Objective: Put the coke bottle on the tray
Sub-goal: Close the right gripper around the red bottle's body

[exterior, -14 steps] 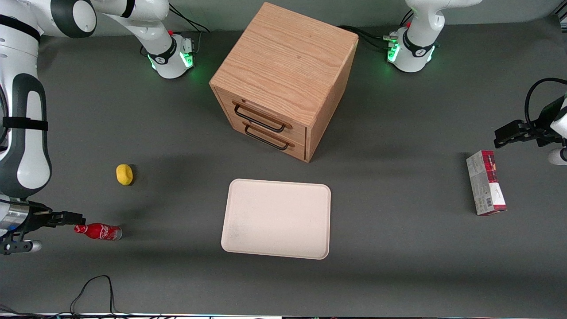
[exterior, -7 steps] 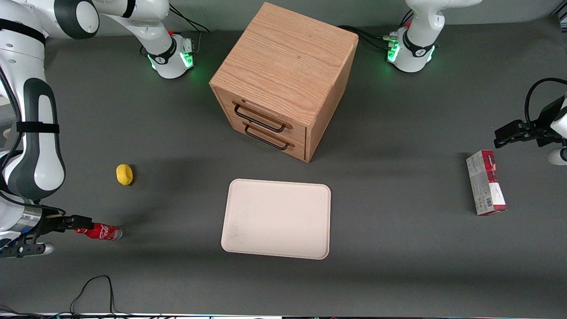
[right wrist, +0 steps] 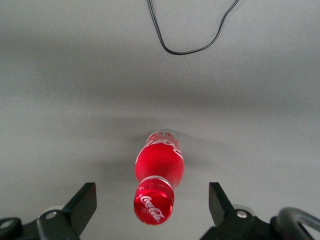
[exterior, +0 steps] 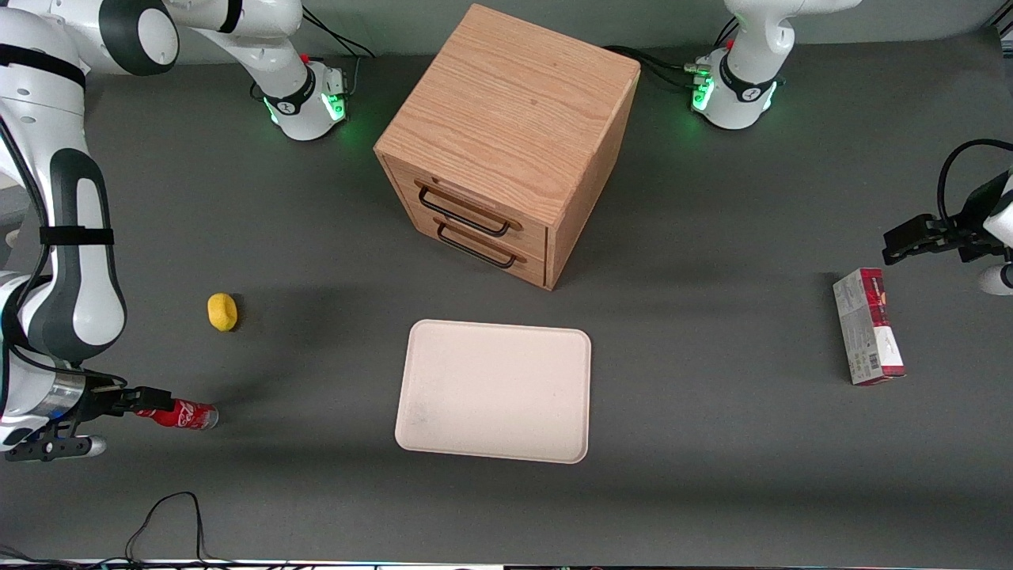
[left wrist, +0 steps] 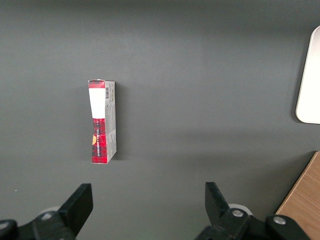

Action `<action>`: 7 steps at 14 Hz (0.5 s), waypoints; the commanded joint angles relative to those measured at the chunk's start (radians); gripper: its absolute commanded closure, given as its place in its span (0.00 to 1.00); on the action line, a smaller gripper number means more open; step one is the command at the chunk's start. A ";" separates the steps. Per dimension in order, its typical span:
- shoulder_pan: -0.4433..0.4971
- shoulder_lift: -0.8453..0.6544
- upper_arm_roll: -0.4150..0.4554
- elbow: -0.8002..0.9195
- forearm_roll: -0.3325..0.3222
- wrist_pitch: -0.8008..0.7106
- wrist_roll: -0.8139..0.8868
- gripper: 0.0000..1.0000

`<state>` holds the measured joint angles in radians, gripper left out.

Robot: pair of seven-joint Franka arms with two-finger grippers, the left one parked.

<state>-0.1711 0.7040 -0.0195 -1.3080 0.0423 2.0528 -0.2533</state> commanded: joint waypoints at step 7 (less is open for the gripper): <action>0.002 -0.001 -0.005 -0.004 0.019 0.015 -0.009 1.00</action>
<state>-0.1711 0.7076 -0.0196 -1.3082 0.0424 2.0590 -0.2533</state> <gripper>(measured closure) 0.471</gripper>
